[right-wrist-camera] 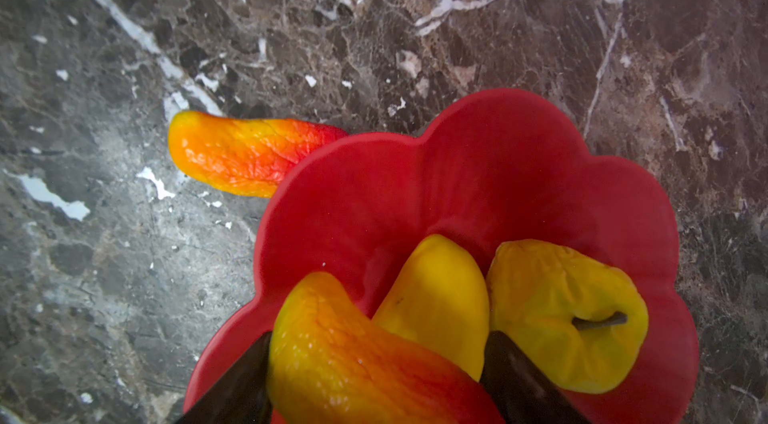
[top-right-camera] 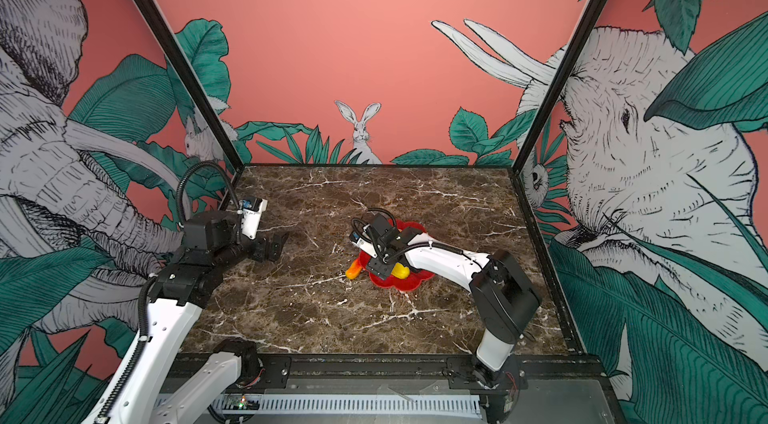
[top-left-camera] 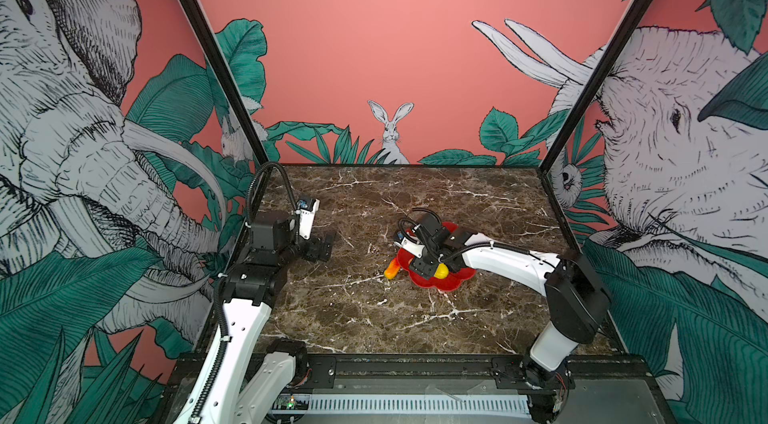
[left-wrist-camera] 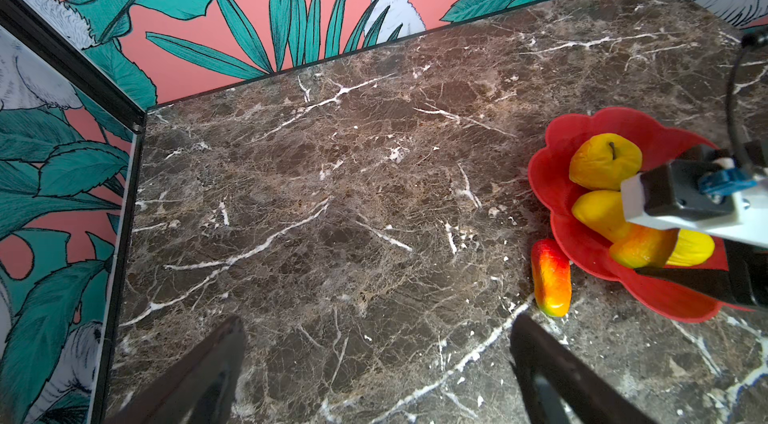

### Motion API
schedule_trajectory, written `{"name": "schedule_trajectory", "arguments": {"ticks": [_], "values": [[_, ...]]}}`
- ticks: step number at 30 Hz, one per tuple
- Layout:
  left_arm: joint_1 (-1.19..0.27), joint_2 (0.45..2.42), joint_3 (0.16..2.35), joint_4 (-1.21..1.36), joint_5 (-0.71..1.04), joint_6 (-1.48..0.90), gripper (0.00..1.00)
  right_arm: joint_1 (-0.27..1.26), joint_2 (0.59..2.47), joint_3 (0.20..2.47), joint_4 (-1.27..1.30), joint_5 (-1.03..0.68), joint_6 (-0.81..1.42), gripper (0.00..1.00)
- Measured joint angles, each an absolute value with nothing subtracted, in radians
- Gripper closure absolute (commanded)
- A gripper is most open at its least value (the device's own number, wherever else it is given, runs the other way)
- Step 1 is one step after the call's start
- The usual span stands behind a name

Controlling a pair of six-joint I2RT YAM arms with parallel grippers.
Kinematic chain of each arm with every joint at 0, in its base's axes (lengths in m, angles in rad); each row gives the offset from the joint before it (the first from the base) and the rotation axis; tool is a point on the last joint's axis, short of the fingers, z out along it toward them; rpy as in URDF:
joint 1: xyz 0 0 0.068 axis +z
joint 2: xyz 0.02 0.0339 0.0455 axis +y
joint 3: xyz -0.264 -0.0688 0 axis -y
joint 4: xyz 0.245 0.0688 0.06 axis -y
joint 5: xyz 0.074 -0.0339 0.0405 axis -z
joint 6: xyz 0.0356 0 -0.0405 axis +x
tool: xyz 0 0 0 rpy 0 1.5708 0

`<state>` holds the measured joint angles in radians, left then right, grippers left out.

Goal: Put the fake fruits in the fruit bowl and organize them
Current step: 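Drop the red-orange fruit into the red bowl, then grasp the second red-orange fruit beside the bowl with the right gripper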

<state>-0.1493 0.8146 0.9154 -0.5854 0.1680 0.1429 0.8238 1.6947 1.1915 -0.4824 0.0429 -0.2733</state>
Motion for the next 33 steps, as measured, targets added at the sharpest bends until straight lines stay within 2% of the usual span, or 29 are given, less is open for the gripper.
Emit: {"name": "schedule_trajectory", "arguments": {"ticks": [3, 4, 5, 12, 18, 27, 33], "values": [[-0.149, 0.815, 0.915, -0.585, 0.168, 0.143, 0.00, 0.824, 1.695, 1.213, -0.483, 0.068, -0.286, 0.08], [-0.149, 0.815, 0.915, -0.585, 0.168, 0.143, 0.00, 0.824, 1.694, 1.218, -0.484, 0.077, -0.292, 0.01], [-0.149, 0.815, 0.915, -0.585, 0.168, 0.143, 0.00, 0.824, 1.693, 1.221, -0.485, 0.087, -0.298, 0.00], [-0.149, 0.814, 0.915, -0.585, 0.168, 0.143, 0.00, 0.836, 1.633, 1.233, -0.538, 0.120, -0.327, 0.00], [-0.149, 0.813, 0.915, -0.585, 0.168, 0.143, 0.00, 0.919, 1.582, 1.283, -0.543, 0.059, -0.342, 0.01], [-0.149, 0.812, 0.915, -0.585, 0.168, 0.143, 0.00, 1.026, 1.853, 1.402, -0.532, 0.049, -0.581, 0.02], [-0.149, 0.804, 0.915, -0.585, 0.168, 0.143, 0.01, 1.036, 1.897, 1.365, -0.505, 0.072, -0.759, 0.04]]}}
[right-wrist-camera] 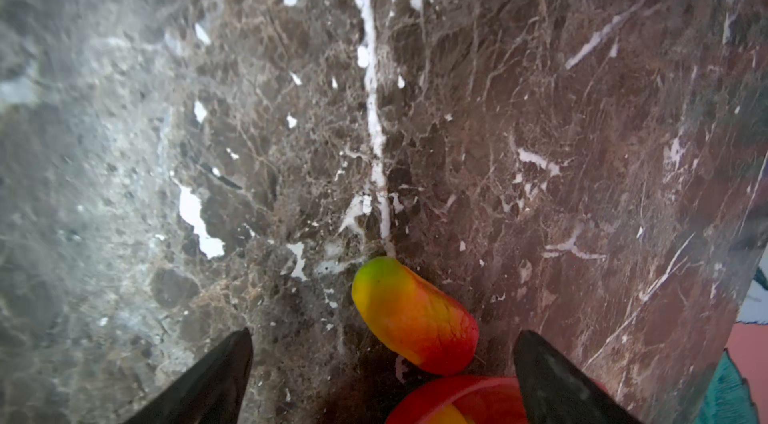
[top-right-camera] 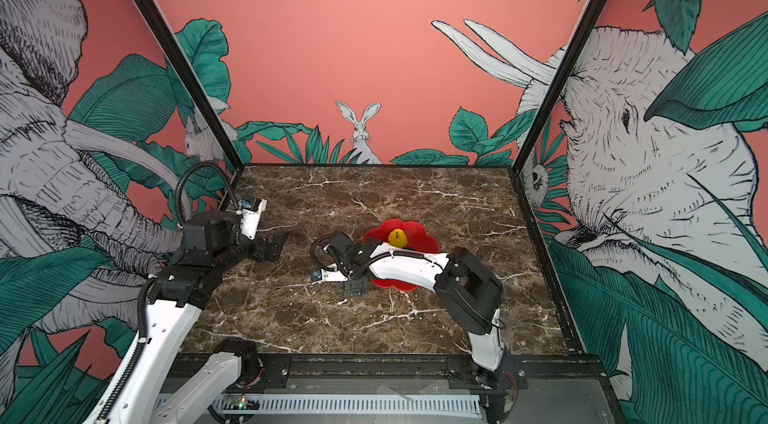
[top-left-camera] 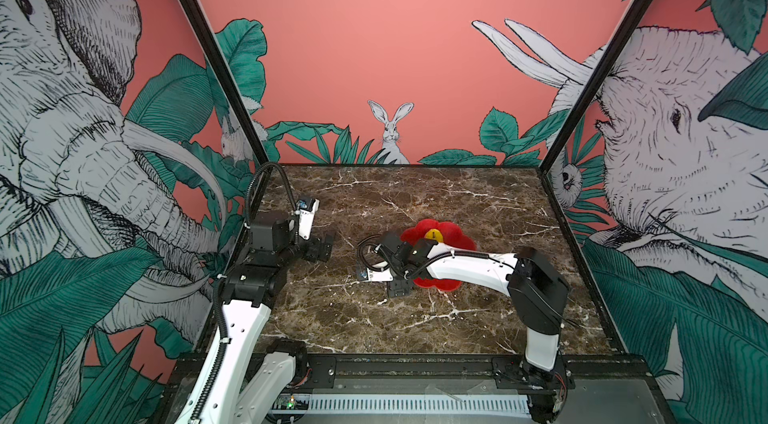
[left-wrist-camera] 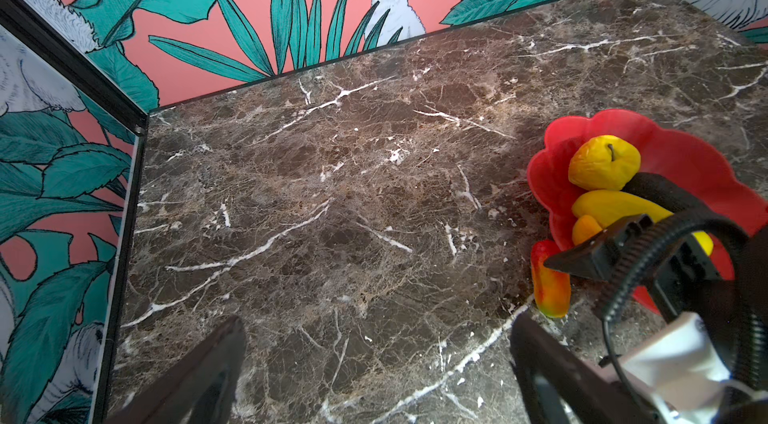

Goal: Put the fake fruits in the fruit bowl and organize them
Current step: 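Grasp the second red-orange fruit beside the bowl with the right gripper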

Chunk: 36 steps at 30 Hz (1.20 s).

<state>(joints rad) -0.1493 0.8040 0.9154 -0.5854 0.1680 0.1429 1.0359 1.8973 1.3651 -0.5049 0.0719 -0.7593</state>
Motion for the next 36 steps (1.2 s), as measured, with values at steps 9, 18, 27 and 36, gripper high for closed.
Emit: {"name": "schedule_trajectory", "arguments": {"ticks": [9, 18, 27, 36], "values": [[-0.149, 0.795, 0.915, -0.585, 0.168, 0.143, 0.00, 1.034, 1.951, 1.364, -0.458, 0.076, -0.857, 0.14], [-0.149, 0.794, 0.915, -0.585, 0.168, 0.143, 0.00, 1.034, 2.003, 1.380, -0.465, 0.091, -0.897, 0.44], [-0.149, 0.791, 0.915, -0.585, 0.168, 0.143, 0.00, 1.034, 2.004, 1.380, -0.460, 0.098, -0.908, 0.64], [-0.149, 0.785, 0.915, -0.585, 0.167, 0.143, 0.00, 1.034, 2.004, 1.390, -0.462, 0.088, -0.908, 0.75]]}}
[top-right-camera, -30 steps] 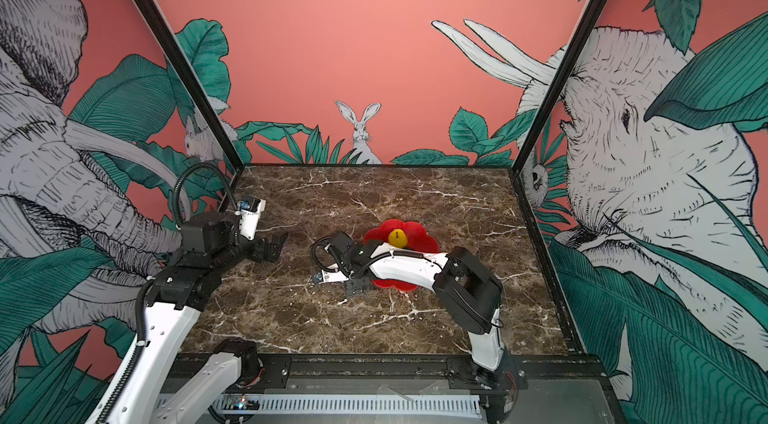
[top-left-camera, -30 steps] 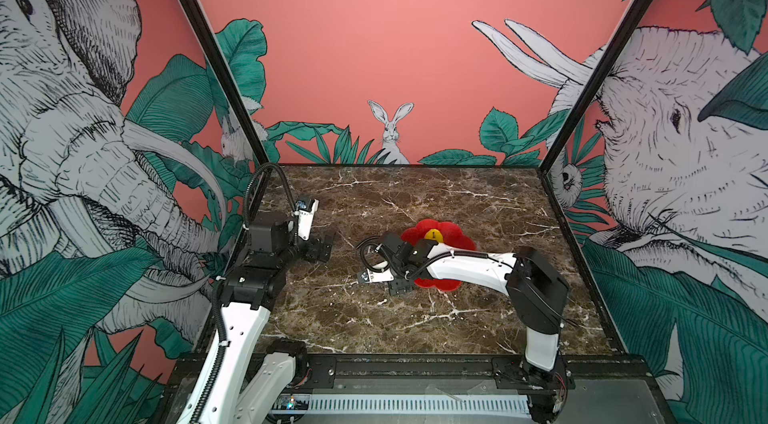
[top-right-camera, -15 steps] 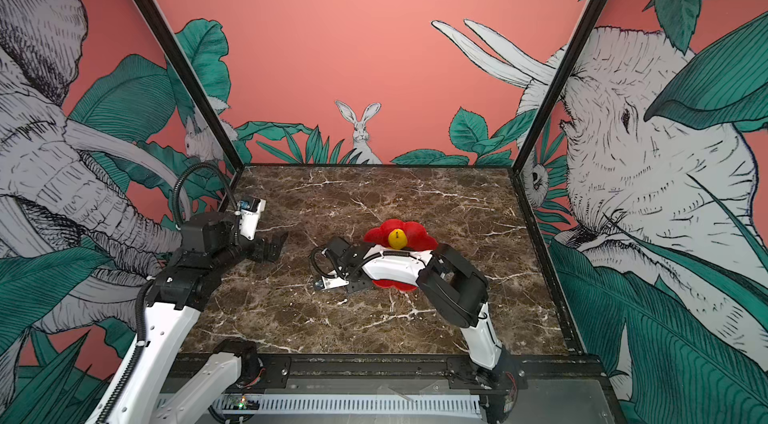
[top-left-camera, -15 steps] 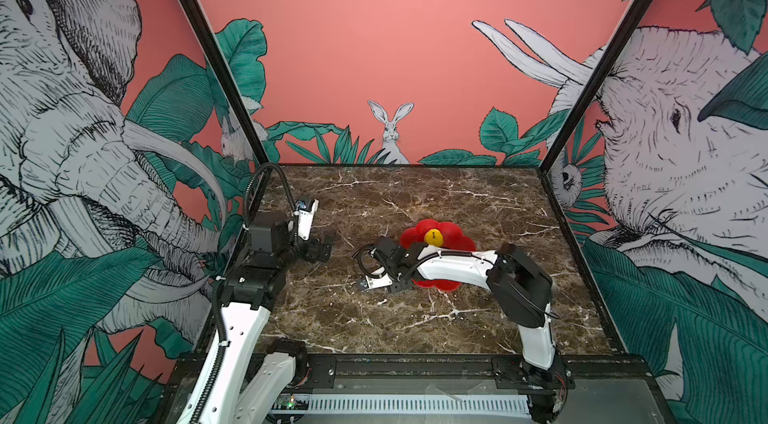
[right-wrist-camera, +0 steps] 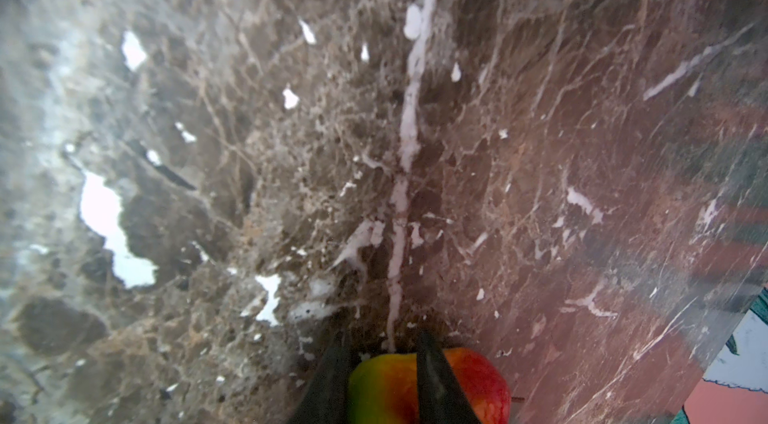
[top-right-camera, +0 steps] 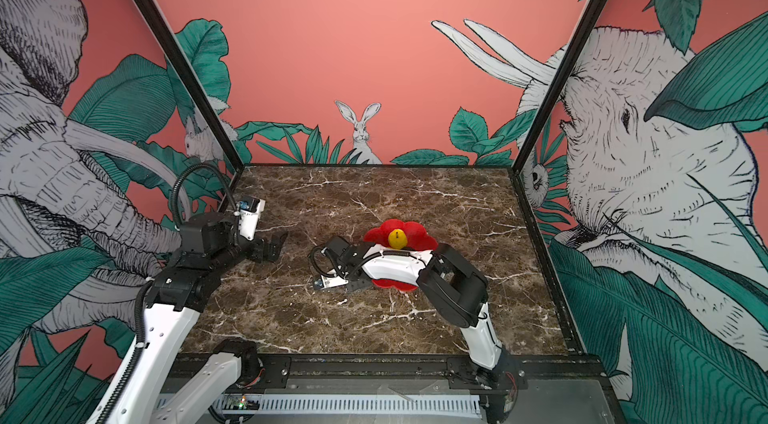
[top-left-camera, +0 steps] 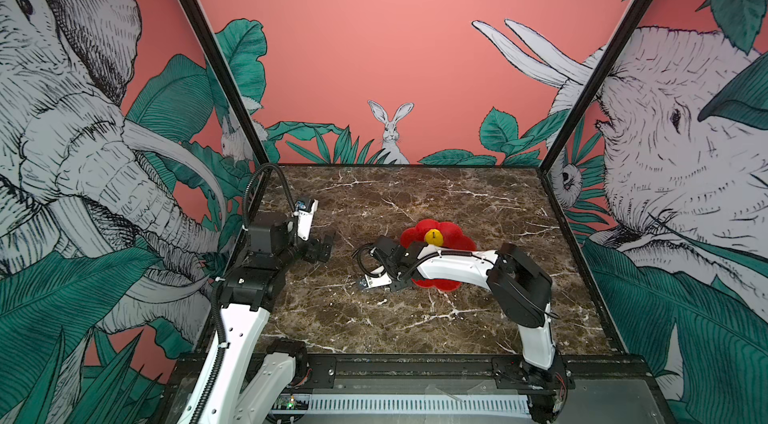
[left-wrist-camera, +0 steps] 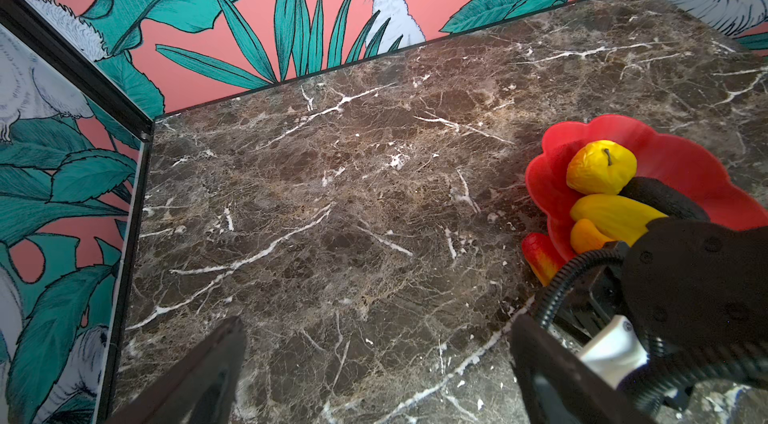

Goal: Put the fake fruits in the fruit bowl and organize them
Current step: 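Grasp the second red-orange fruit beside the bowl with the right gripper, then lift the second red-orange fruit and release it into the bowl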

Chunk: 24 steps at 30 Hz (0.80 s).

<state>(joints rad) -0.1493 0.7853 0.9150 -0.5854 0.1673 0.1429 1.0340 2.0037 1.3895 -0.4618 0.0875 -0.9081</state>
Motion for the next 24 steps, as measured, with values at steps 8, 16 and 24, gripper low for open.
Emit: {"name": "schedule_trajectory", "arguments": {"ticks": [8, 16, 24], "values": [[-0.149, 0.783, 0.915, -0.585, 0.167, 0.143, 0.00, 1.035, 1.994, 1.390, -0.477, 0.079, -0.892, 0.53], [-0.149, 0.783, 0.915, -0.585, 0.167, 0.143, 0.00, 1.034, 1.912, 1.334, -0.466, 0.137, -0.898, 0.30], [-0.149, 0.783, 0.915, -0.585, 0.167, 0.143, 0.00, 1.018, 1.918, 1.327, -0.456, 0.185, -0.921, 0.30]]}}
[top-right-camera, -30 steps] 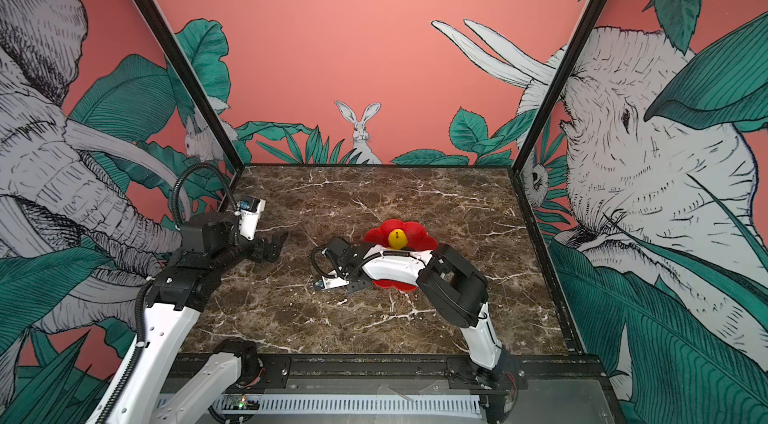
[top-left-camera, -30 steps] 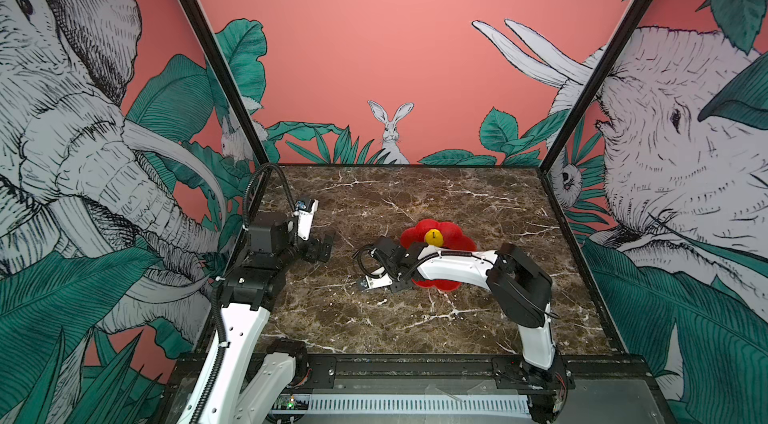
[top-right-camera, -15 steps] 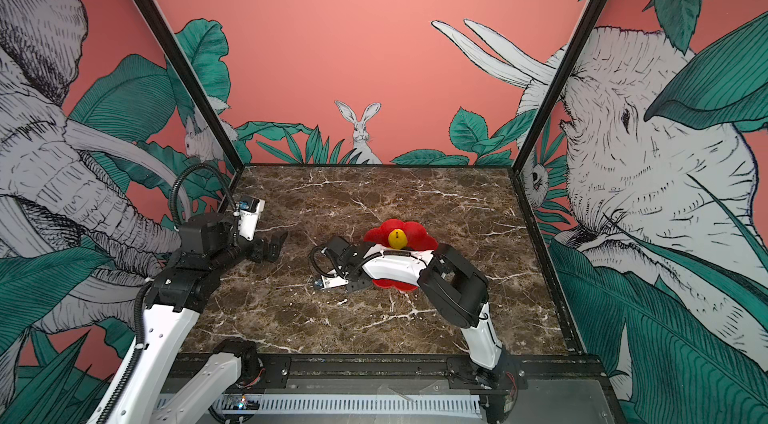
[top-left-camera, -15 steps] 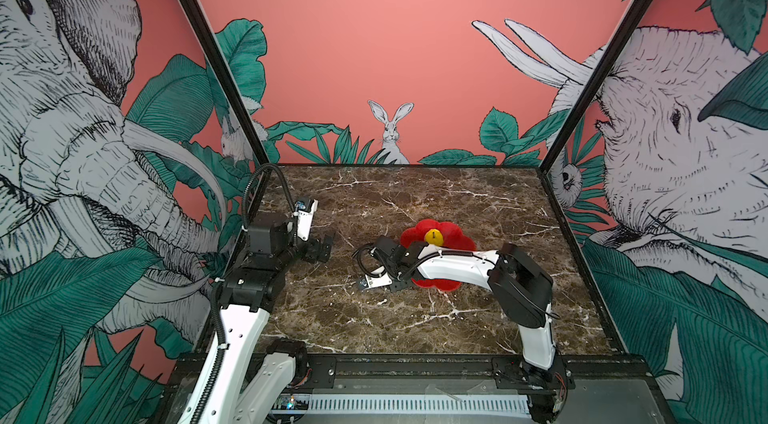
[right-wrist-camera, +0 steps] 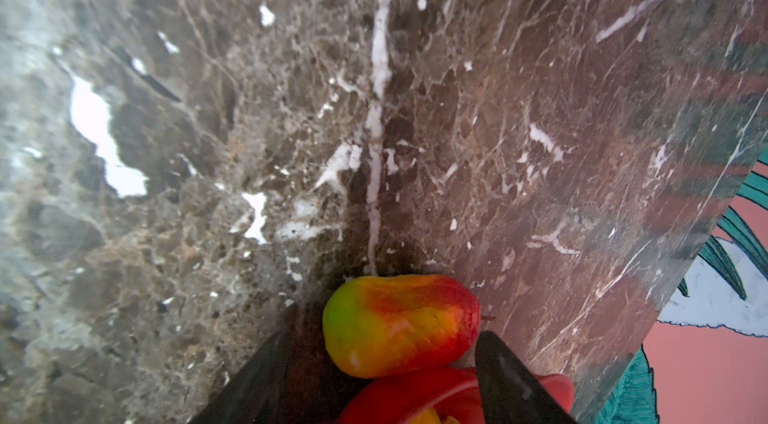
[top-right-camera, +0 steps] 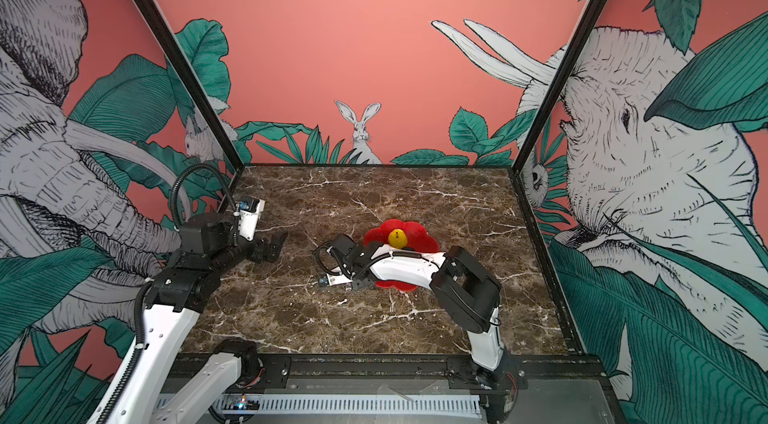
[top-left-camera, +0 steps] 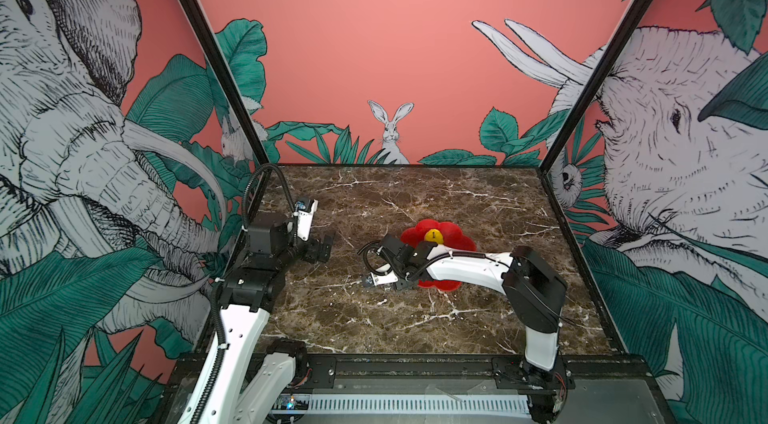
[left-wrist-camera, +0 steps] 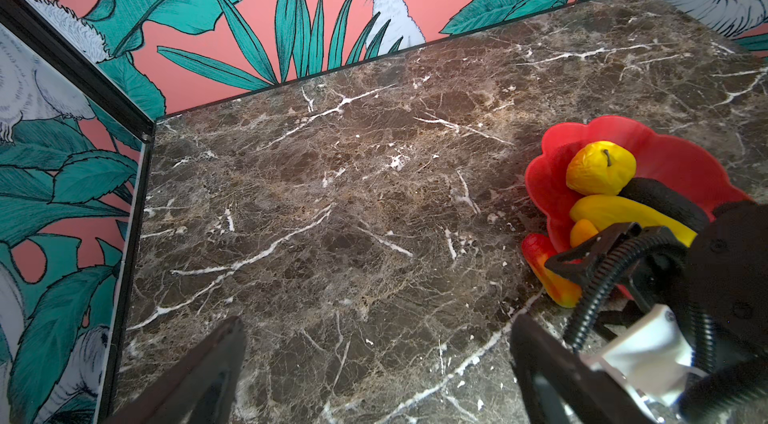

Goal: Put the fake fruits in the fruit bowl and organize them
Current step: 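Lift the second red-orange fruit and release it into the bowl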

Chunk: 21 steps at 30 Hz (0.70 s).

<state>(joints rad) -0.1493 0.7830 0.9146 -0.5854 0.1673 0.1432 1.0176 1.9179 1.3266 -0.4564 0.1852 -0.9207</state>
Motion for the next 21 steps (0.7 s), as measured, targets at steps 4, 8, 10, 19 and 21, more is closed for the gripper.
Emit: {"name": "schedule_trajectory", "arguments": {"ticks": [4, 8, 10, 19, 21], "values": [[-0.149, 0.781, 0.913, -0.585, 0.167, 0.143, 0.00, 1.011, 1.946, 1.327, -0.437, 0.218, -0.936, 0.30], [-0.149, 0.777, 0.913, -0.585, 0.167, 0.143, 0.00, 1.008, 1.982, 1.337, -0.412, 0.252, -0.954, 0.30], [-0.149, 0.775, 0.913, -0.585, 0.165, 0.143, 0.00, 1.007, 1.991, 1.345, -0.397, 0.256, -0.960, 0.31], [-0.149, 0.765, 0.913, -0.585, 0.162, 0.143, 0.00, 1.000, 2.045, 1.402, -0.384, 0.265, -0.981, 0.53], [-0.149, 0.763, 0.913, -0.585, 0.160, 0.143, 0.00, 0.995, 2.049, 1.409, -0.385, 0.263, -0.982, 0.57]]}}
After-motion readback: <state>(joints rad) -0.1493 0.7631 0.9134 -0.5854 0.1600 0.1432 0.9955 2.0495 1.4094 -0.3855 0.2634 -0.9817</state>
